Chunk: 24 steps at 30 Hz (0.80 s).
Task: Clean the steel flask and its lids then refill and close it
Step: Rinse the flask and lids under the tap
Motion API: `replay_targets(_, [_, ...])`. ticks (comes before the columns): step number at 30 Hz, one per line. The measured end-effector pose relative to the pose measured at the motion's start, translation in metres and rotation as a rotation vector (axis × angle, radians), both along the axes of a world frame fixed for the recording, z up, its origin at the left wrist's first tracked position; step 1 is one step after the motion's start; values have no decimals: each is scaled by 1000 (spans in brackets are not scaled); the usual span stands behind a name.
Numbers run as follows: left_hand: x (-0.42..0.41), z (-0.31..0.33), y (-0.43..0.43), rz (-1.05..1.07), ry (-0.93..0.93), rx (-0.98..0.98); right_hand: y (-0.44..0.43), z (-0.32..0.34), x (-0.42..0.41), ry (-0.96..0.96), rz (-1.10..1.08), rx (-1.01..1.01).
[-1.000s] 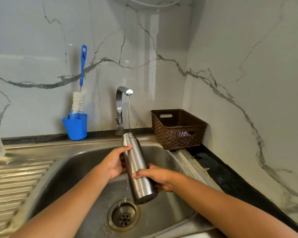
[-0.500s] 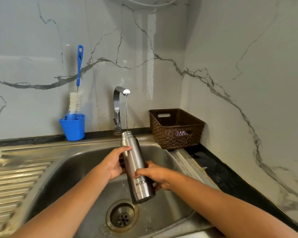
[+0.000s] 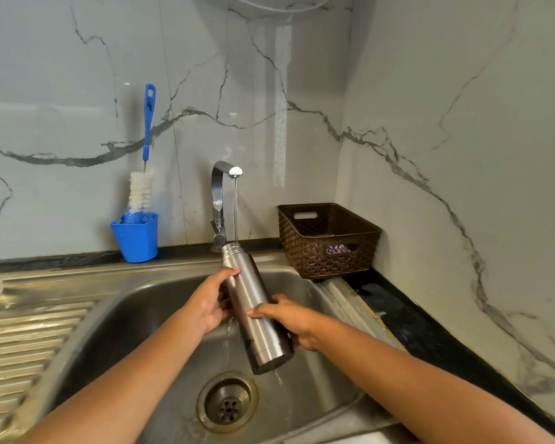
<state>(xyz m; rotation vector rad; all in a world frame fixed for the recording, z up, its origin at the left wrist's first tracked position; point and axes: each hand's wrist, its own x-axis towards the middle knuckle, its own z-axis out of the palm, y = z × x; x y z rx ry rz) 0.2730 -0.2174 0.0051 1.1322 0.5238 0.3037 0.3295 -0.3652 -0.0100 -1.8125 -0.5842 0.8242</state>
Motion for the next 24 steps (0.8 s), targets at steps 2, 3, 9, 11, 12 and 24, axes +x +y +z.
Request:
replay_targets(2, [1,0,2,8,-17,-16,2,-1,-1,-34,-9,29])
replay_targets(3, [1,1,2,1,-18,-1,4,-1,-2,-56,-27,51])
replay_targets(9, [3,3,-6,-40,32,129,6,-7,-2,-310,-52,-31])
replay_targets(11, [2,2,-4,-9,25,94,6,-6,-1,-314,-31,-47])
replay_targets(12, [0,3,-3,-2,21,79,7,-4,0,-291,-15,-44])
replay_targets(24, [-49,28,7,-103,34,365,47,45,5,-169,7,25])
